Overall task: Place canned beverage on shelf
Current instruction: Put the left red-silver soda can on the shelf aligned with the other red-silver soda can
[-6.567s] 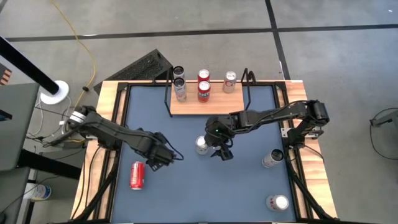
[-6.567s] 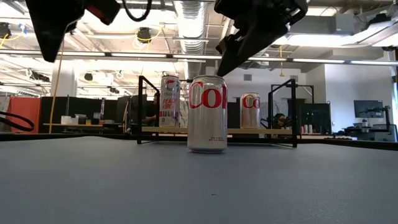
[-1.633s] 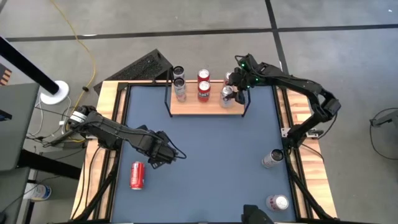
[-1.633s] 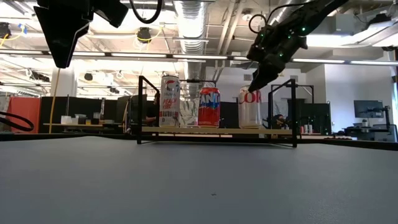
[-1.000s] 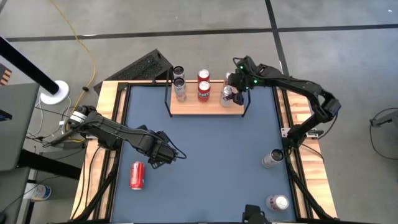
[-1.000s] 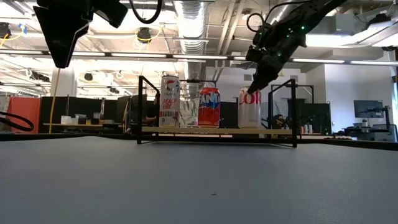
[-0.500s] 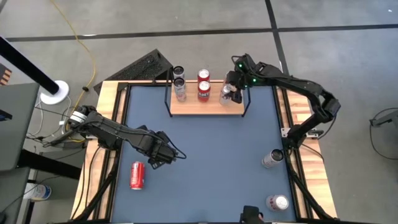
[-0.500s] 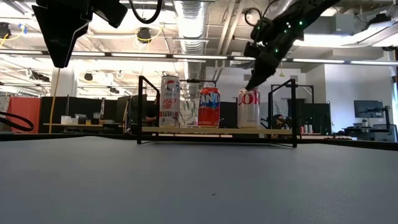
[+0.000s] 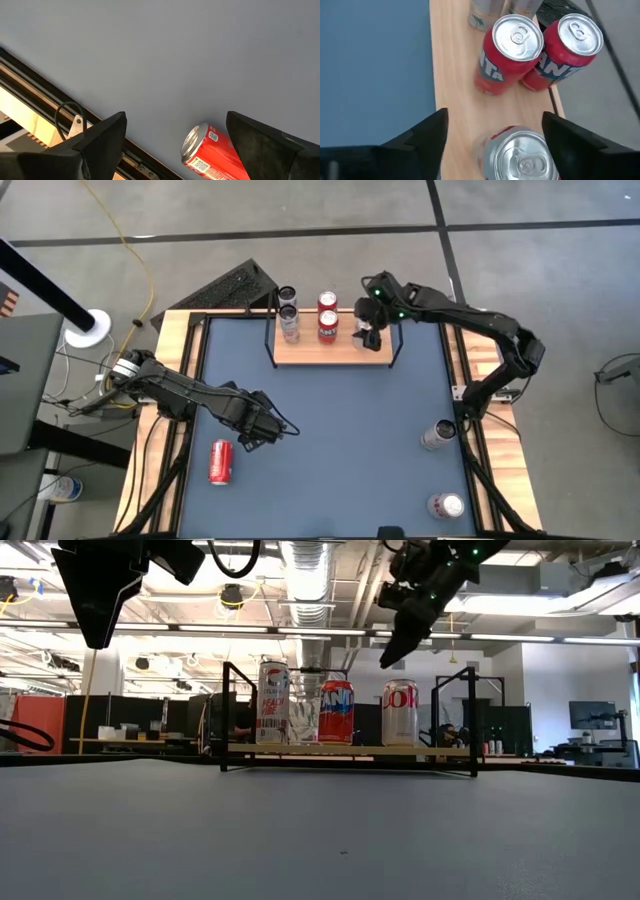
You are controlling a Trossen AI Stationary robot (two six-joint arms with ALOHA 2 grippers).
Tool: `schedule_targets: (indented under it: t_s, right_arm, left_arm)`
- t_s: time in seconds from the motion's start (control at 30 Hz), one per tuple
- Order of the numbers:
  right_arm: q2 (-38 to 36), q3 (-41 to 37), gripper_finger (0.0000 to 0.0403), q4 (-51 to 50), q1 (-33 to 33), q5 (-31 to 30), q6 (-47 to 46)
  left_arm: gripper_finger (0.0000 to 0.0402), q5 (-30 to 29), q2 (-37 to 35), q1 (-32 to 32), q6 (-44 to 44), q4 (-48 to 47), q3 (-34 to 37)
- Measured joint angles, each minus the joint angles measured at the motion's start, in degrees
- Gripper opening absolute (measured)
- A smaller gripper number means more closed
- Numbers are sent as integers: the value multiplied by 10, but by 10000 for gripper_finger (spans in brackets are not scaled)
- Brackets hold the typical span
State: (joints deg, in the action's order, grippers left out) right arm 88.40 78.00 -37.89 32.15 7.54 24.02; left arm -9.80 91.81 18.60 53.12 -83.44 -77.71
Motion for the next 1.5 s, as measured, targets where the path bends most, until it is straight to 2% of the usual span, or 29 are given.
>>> schedule_targets:
  t_s: [0.1,0.2,0.3,0.37,0.83,1.5]
  right_arm:
    - [0,0,240,11,-23,-7,27]
    - [0,0,155,12,-38,-40,38]
    - [0,0,54,9,-34,-46,48]
    - [0,0,15,9,-30,-47,49]
    - [28,-31,0,25,-21,-50,54]
    - [33,-31,0,-27,-21,-127,37]
  left_arm:
    - [330,0,0,0,0,0,0]
    - [330,0,0,0,0,0,0]
    - [330,0,0,0,0,0,0]
    - [330,-1,0,0,0,0,0]
    - [330,-9,0,0,0,0,0]
    - [330,-7,0,0,-4,0,0]
